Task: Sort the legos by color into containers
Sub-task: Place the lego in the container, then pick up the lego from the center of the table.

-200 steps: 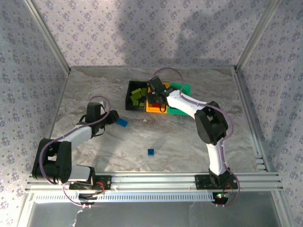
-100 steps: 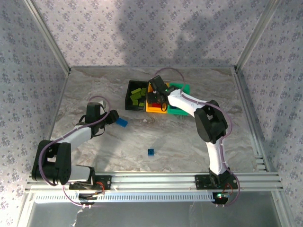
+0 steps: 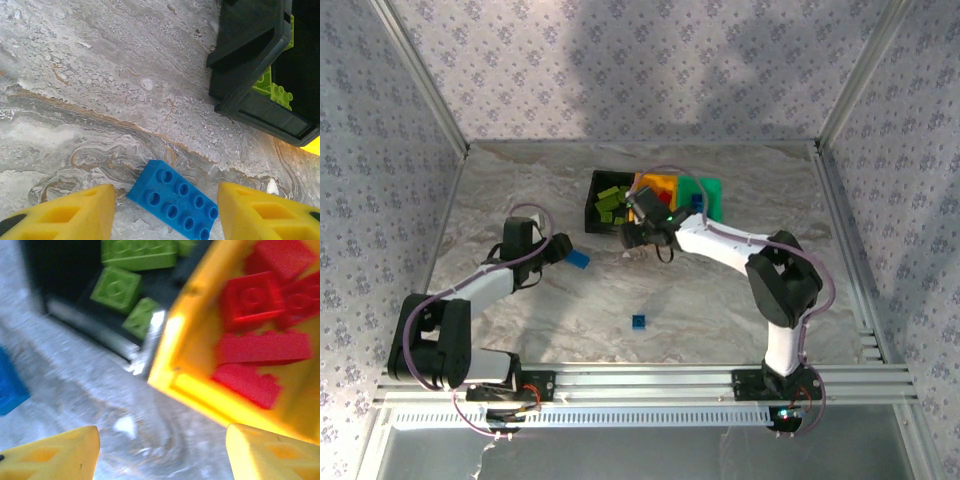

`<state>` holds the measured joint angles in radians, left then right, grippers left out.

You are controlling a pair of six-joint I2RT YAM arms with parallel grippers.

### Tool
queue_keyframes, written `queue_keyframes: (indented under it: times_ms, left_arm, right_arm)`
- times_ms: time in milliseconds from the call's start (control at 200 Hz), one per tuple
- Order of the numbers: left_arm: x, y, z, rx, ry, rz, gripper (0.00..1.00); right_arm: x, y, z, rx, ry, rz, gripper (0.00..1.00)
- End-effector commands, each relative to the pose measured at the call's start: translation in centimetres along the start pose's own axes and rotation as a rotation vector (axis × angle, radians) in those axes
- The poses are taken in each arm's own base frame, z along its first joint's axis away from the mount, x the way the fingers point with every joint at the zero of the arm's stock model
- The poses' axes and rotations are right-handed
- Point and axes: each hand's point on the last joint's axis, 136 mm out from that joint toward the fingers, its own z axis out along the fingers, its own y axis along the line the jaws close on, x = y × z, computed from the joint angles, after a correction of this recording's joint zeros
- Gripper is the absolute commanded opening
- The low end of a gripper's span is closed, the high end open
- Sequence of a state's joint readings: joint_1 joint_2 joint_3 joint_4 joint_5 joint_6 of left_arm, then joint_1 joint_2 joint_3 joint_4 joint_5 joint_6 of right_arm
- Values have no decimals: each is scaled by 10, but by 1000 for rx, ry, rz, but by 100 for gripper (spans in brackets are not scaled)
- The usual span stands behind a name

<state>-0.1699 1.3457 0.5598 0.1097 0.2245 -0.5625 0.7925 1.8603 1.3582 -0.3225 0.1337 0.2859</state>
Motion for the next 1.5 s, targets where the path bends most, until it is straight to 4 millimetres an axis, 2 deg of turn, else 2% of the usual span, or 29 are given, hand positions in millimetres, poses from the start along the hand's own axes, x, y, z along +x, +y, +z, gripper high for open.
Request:
queue_keyframes:
  times_ms: [0,280,475,660,955,1094,1494]
  left_arm:
    - [-3,-1,1,13,-11,5,56]
    - [-3,3,2,-8,-5,-9,55]
    - [-4,5,0,-8,-6,-28,55]
    - [-7,9,-3,-14,-19,-43,55]
    - [-7,11,-4,-2,-20,-66,55]
    - [-9,15,-6,-15,-30,-70,54]
    - [-11,17,-9,-18,-40,-76,55]
  right_arm:
    - [4,29,-4,-6,-13,-120,70]
    - [19,100,21,-101,32,-239,70]
    - [19,131,38,-173,49,-254,68]
    - [20,138,51,-191,70,-247,68]
    - [24,138,72,-188,106,-244,68]
    - [20,137,78,-197,111,-229,67]
    - [26,134,93,-177,145,-239,64]
